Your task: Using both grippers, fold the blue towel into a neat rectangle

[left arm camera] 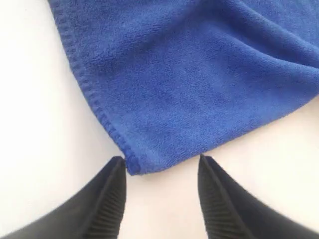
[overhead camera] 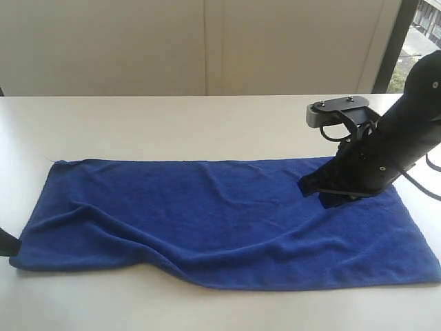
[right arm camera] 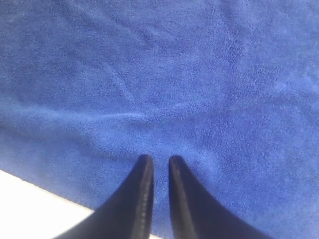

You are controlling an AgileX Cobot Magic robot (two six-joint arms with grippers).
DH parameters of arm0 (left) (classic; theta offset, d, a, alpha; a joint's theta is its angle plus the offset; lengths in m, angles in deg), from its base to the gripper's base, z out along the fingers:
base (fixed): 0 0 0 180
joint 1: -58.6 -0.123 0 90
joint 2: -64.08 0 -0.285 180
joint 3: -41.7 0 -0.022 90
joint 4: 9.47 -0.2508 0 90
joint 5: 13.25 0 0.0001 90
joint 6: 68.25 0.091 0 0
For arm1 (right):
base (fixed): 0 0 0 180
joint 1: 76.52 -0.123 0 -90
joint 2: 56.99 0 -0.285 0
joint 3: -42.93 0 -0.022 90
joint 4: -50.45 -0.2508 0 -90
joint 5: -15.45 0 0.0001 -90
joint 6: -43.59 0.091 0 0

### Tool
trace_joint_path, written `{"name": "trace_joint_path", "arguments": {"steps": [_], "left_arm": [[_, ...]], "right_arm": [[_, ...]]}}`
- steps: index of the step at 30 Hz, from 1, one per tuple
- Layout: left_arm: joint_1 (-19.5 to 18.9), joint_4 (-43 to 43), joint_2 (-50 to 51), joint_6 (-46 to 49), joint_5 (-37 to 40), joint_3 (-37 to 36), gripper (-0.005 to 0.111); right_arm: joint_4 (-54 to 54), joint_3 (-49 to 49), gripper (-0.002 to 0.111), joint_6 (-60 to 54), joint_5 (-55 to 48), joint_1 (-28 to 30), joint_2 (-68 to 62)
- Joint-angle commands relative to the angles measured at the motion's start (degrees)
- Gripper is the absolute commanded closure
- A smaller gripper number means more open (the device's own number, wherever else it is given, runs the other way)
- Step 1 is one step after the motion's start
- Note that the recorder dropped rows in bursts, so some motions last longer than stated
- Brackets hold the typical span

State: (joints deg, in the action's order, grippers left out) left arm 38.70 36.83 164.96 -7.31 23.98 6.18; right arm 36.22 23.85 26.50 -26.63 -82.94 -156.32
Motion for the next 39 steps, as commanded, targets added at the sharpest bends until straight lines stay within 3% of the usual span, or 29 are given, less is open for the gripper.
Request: {"name": "trace_joint_path", "arguments": {"steps": [1, 7, 16, 19, 23, 26, 30, 34, 39], "left_arm": [[0.05, -3.71, -0.59, -1.78, 0.00, 0.19, 0.056], [0.19, -1.70, 2.32, -1.56, -1.43, 0.19, 0.056], [4.66, 4.49, 5.63, 2.04, -6.07, 0.38, 0.056], [4.66, 10.23, 5.63, 2.04, -4.00, 1.39, 0.068], [4.66, 13.55, 5.63, 2.04, 2.70, 3.77, 0.093], [4.66, 24.39, 5.63, 2.15, 6.85, 5.91, 0.105], [4.74, 36.88, 5.63, 8.40, 8.35, 6.30, 0.105], [4.74, 40.60, 5.63, 14.71, 8.23, 6.30, 0.104], [4.74, 40.85, 5.78, 15.79, 5.80, 6.30, 0.080]], "right_arm": [[-0.24, -0.17, 0.096, -0.73, 0.01, 0.15, 0.57], [-0.24, -0.17, 0.096, -0.73, -0.12, 0.15, 0.57], [-0.24, -0.17, 0.096, -0.84, -0.11, 0.15, 0.57], [-0.24, -0.17, 0.096, -0.84, -0.11, 0.15, 0.57], [-0.28, -0.17, 0.096, -0.84, 0.14, 0.15, 0.57], [-0.28, -0.17, 0.096, -0.84, 0.14, 0.15, 0.57], [-0.28, -0.17, 0.096, -0.84, 0.03, 0.15, 0.57], [-0.28, -0.17, 0.096, -0.84, 0.27, 0.15, 0.57], [-0.28, -0.17, 0.096, -0.84, 1.05, 0.15, 0.57]]}}
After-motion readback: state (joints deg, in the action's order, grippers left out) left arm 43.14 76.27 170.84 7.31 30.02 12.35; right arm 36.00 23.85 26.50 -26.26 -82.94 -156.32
